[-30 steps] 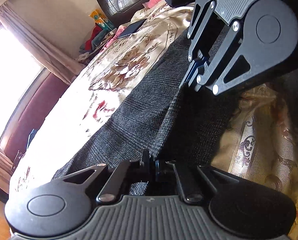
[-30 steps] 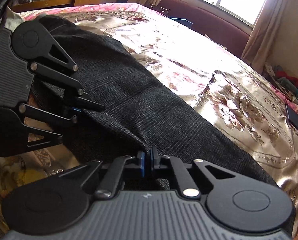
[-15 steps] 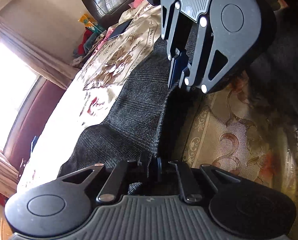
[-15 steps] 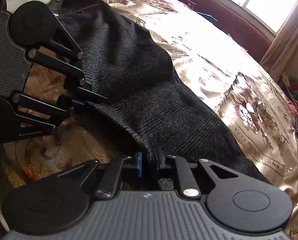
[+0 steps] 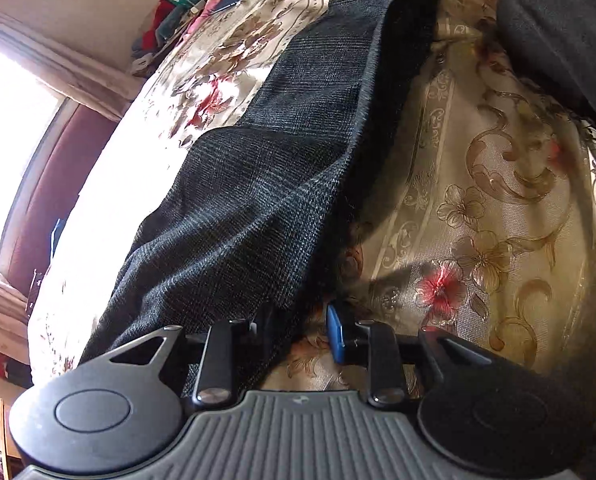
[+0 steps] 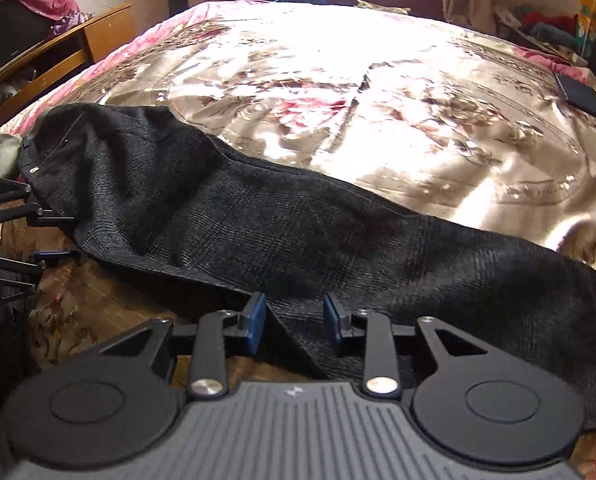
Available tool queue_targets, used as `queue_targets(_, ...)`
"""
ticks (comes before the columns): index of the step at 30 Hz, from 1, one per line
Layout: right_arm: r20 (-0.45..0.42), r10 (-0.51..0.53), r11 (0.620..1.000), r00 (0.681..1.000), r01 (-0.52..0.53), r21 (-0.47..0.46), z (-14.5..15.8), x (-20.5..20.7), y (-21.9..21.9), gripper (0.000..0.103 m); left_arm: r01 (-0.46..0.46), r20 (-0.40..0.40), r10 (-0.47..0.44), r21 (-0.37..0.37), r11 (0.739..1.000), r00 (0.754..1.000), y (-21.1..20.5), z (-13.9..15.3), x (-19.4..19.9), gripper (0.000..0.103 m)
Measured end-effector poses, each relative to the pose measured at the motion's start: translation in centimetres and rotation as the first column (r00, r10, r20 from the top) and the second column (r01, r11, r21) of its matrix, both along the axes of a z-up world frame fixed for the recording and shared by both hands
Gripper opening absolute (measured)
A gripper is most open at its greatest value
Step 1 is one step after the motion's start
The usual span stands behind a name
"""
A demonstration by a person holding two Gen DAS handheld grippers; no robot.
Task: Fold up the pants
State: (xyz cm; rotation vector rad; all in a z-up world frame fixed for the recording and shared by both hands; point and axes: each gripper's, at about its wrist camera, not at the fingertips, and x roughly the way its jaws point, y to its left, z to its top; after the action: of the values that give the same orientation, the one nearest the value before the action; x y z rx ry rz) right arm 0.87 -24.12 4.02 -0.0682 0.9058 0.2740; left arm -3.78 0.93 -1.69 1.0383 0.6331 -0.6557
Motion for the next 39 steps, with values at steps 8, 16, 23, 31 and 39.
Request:
queue_targets(8, 0.118, -0.369, 0.93, 0.922, 0.366, 0.045, -0.1, -0.9, -8.5, 0.033, 0.02, 0.103, -0.003, -0.165, 0.986, 0.995, -3.2, 4.7, 0.2, 0.043)
queue_targets(16, 0.088, -0.738, 0.674, 0.669, 0.724, 0.144, -2.0, -4.3, -18.5, 0.033, 0.133, 0.089, -0.111, -0.296, 0.946, 0.99, -13.2, 2.4, 3.9, 0.045)
queue_targets(23, -0.056, -0.806, 0.521, 0.59, 0.75, 0.406, -3.4, -9.5, -21.6, 0.036, 0.189, 0.107, -0.168, -0.243, 0.951, 0.98, -17.2, 0.0, 4.2, 0.044)
queue_targets(31, -0.065, -0.824, 0.457, 0.562, 0.728, 0.511, -5.6, -9.0, -22.1, 0.035, 0.169, 0.088, -0.153, -0.224, 0.96, 0.984, -17.4, 0.2, 4.3, 0.045)
queue_targets(39, 0.003, -0.847, 0.442, 0.531, 0.701, 0.56, -3.9, -9.1, -22.6, 0.006, 0.185, 0.101, -0.167, -0.198, 0.963, 0.981, -17.7, 0.3, 3.8, 0.045)
